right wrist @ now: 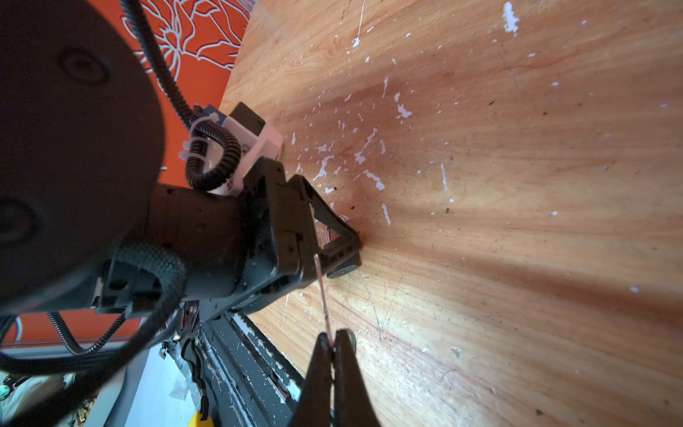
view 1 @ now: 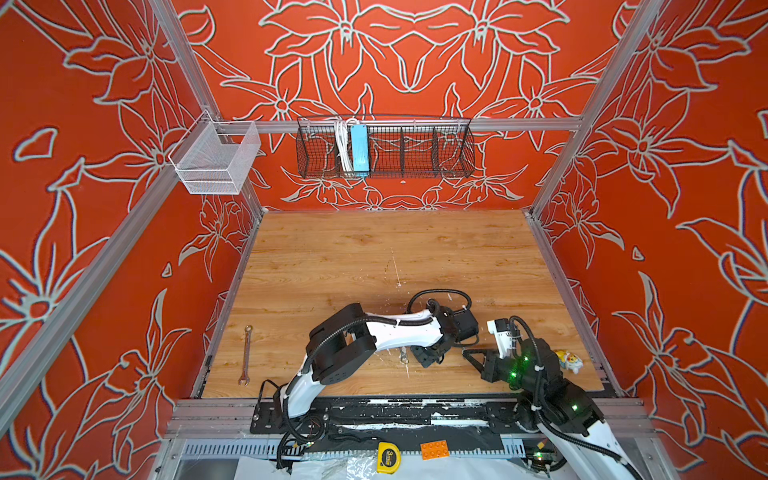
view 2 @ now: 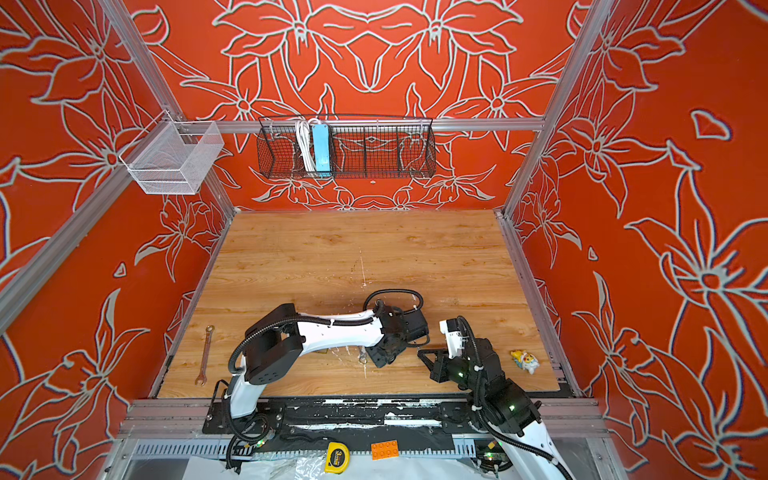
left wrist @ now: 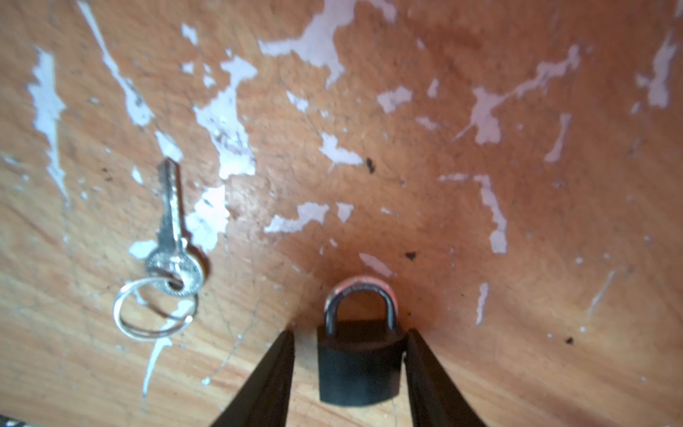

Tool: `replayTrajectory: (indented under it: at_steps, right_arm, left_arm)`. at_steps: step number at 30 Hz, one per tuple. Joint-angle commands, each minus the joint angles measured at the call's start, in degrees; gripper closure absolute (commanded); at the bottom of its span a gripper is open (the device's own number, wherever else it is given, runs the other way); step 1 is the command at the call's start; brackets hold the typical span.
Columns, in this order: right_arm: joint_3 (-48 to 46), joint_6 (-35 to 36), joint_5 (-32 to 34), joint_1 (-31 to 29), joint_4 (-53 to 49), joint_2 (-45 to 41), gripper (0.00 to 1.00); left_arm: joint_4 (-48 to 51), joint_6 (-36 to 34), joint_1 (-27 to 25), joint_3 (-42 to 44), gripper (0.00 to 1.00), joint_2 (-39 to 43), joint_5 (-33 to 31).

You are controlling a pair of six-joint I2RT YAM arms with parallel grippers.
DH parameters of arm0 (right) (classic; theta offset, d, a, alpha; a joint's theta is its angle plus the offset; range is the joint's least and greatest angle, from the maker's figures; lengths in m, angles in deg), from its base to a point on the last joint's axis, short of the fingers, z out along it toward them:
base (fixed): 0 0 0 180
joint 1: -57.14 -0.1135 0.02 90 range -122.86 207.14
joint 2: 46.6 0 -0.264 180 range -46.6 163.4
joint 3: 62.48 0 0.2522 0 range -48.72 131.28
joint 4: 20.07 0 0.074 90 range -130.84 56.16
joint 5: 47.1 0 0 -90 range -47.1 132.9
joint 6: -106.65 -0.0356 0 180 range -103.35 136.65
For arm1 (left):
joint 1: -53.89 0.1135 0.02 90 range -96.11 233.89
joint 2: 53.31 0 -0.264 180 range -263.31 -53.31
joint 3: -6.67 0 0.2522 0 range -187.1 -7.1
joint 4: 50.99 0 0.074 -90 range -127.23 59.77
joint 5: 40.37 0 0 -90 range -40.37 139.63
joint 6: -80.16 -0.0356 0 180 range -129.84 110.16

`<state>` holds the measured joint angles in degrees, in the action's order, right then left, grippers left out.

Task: Unlock with the key
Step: 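Close the left gripper on the black padlock body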

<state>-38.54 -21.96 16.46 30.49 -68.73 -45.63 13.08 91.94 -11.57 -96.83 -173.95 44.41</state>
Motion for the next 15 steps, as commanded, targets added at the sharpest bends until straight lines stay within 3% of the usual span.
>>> replayTrajectory:
  at_steps: [1, 6, 15]
  right_arm:
    - [-0.75, 0.34, -1.40, -0.15, 0.17, -0.54, 1.00]
    - [-0.76, 0.36, -1.81, -0.14, 0.25, -0.45, 1.00]
    - [-0.81, 0.37, -2.22, -0.14, 0.44, -0.58, 1.00]
  left_arm:
    - [2.54, 2.74, -0.64, 0.45, 0.52, -4.09, 3.19]
    - [3.09, 3.68, -0.99, 0.35, 0.55, -4.61, 3.32]
    - [3.31, 3.06, -0.47, 1.36, 0.77, -3.88, 2.19]
